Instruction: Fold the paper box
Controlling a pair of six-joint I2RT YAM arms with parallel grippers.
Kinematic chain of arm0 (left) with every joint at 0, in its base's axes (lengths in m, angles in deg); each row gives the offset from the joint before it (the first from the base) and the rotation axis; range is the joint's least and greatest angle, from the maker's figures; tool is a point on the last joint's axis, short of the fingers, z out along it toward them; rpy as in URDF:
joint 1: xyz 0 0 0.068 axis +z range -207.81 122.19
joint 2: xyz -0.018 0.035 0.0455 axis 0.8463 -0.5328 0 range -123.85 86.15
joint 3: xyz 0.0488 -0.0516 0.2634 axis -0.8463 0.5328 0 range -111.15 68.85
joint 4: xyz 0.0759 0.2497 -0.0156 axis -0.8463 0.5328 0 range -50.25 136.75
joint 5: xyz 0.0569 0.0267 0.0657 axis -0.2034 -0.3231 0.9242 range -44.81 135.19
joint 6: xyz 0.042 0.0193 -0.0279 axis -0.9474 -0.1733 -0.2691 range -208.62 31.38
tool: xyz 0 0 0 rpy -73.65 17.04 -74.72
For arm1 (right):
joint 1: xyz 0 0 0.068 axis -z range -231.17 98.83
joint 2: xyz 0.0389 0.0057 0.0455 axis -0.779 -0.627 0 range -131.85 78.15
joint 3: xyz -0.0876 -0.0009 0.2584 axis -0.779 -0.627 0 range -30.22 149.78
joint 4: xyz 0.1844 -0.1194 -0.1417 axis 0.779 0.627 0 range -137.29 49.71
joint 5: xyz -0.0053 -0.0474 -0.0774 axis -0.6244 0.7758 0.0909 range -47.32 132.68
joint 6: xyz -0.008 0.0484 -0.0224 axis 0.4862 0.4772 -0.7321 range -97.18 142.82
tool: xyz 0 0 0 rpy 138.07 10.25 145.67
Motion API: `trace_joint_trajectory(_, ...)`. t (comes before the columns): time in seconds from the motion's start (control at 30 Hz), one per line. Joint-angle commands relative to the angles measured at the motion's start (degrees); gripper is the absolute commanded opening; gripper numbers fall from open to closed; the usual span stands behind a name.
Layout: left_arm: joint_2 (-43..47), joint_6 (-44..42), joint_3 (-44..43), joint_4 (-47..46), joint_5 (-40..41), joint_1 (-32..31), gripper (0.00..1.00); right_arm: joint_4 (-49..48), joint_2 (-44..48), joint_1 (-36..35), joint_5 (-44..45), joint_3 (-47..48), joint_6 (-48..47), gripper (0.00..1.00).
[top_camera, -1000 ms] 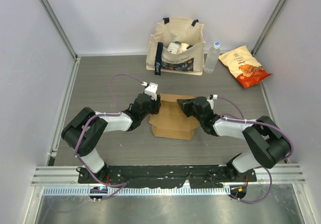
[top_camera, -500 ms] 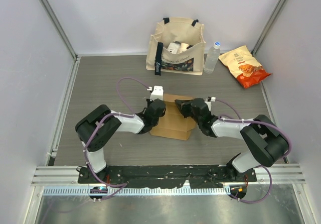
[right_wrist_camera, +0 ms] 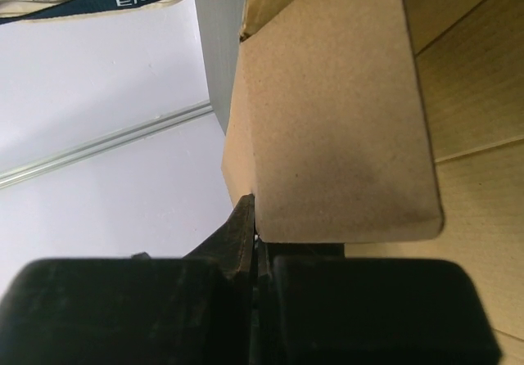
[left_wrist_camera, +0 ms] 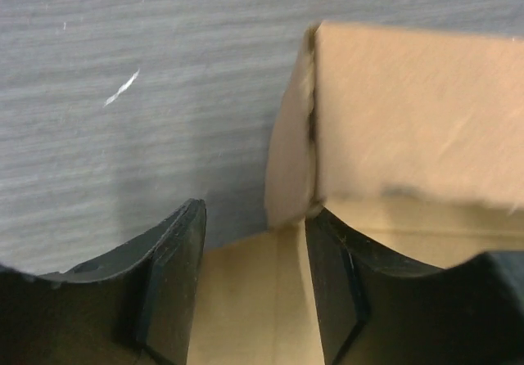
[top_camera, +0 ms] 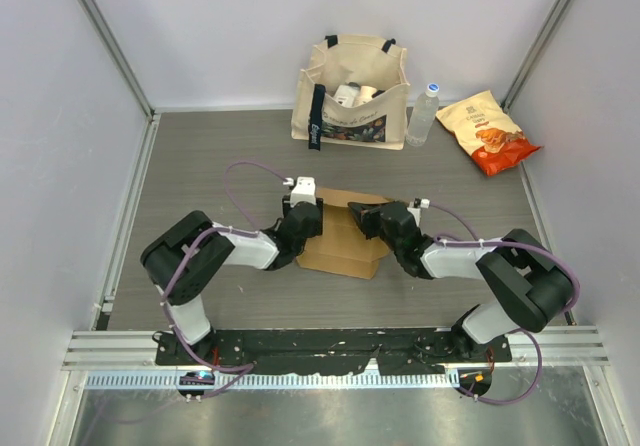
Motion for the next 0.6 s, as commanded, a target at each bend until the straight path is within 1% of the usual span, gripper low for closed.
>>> trace_joint_trajectory(0.0,7.0,1.0,5.6,-4.4,-7.6,1.8,0.58,2.8,0.3,-0.6,-1.4,-0.9,-1.6,0.01)
trace_joint_trajectory(0.03,8.7,1.0,6.8,-4.2,-8.2,2.3,0.61,2.8,0.4,-0.4,-1.4,-0.9,-1.8,0.01)
trace_joint_trajectory(0.13,11.3,0.3,9.3,-4.5,-11.8,3.2,0.64,2.2,0.4,0.0,-1.9,-1.2,-2.0,0.01)
trace_joint_trajectory(0.17,12.3,-0.1,9.9,-5.4,-15.2,3.6,0.65,2.2,0.3,-0.1,-2.1,-1.2,-2.0,0.01)
trace_joint_trajectory(0.27,13.2,-1.1,10.3,-6.3,-17.2,4.7,0.63,2.0,0.2,0.2,-2.1,-1.1,-2.1,0.01)
trace_joint_trajectory(0.3,13.2,-1.3,9.8,-6.1,-17.2,5.1,0.61,1.9,0.1,0.1,-2.2,-1.1,-2.1,0.01)
trace_joint_trajectory(0.33,13.0,-1.6,9.4,-6.1,-17.0,5.3,0.57,1.9,0.1,0.1,-2.2,-0.9,-2.1,0.01)
trace_joint_trajectory(0.4,11.7,-2.4,7.6,-5.4,-16.8,5.8,0.53,2.0,-0.2,0.2,-2.2,-0.7,-1.9,0.01)
trace_joint_trajectory(0.43,11.1,-2.7,6.9,-5.1,-16.4,5.8,0.48,2.0,-0.2,0.1,-2.3,-0.5,-1.9,0.01)
trace_joint_trajectory(0.5,9.3,-3.5,4.8,-4.9,-15.5,5.8,0.42,2.1,-0.3,0.1,-2.5,-0.3,-1.7,0.01)
trace_joint_trajectory(0.57,8.1,-3.6,4.0,-5.6,-14.1,5.8,0.38,2.2,-0.4,0.1,-2.8,0.0,-1.8,0.01)
